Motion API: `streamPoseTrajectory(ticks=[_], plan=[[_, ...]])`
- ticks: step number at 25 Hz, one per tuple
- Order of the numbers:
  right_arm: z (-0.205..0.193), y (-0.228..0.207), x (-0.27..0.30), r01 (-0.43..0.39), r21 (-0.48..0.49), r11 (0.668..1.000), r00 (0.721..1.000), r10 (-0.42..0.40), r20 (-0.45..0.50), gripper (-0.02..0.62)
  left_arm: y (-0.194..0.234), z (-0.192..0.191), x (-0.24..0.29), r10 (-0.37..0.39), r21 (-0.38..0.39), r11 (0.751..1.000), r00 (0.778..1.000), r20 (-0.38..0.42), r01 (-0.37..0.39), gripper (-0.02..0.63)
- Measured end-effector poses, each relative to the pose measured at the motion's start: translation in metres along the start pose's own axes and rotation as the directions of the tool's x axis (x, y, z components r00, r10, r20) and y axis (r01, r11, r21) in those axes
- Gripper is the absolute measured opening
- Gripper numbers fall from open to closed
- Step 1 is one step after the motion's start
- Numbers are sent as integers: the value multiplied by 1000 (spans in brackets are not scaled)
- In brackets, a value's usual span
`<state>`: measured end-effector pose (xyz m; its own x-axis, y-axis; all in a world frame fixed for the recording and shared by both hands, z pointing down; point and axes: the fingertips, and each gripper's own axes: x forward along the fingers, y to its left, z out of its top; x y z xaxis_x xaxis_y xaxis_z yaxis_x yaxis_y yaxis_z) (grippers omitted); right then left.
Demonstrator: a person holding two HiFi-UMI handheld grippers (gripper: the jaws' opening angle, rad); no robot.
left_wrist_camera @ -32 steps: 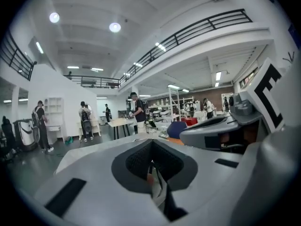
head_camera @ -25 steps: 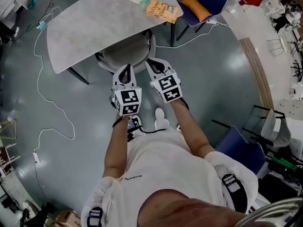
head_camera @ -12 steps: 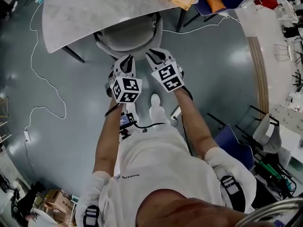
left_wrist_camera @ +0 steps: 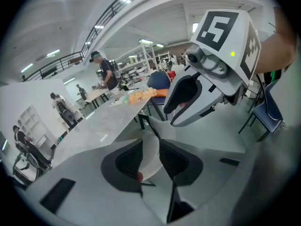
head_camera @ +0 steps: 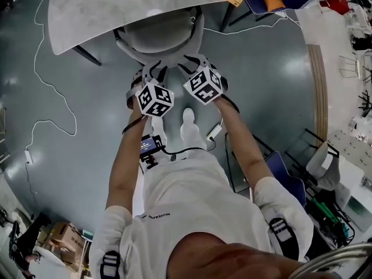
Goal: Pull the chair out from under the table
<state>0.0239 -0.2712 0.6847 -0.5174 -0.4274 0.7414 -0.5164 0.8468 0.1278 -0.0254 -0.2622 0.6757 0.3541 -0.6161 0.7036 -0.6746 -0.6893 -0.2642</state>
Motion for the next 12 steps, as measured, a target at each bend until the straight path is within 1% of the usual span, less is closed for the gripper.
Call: streamPoseTrajectory(ticks=[1,4,6,7,9,12], plan=[[-4,1,4,-10,-22,1000,1000,10,-16,132,-2,-2,4,-11,10,1000,1000,-8,11,95],[-13,6,16,-57,-34,998,997,56,-49,138,-8,-9,15,-51,39,998,998,-34,52,106],[-20,9,24,-85,-66,994,994,80,-81,147,-13,-15,23,-80,66,994,995,-55,84,120],[-24,11,28,-97,-94,991,991,88,-100,158,-16,-18,27,-96,84,991,993,-67,101,127],[-32,13,34,-117,-162,980,986,95,-136,160,-23,-23,35,-126,129,982,987,-94,138,137],[-42,15,42,-143,-278,950,978,93,-186,175,-30,-34,45,-152,211,961,978,-143,180,156]])
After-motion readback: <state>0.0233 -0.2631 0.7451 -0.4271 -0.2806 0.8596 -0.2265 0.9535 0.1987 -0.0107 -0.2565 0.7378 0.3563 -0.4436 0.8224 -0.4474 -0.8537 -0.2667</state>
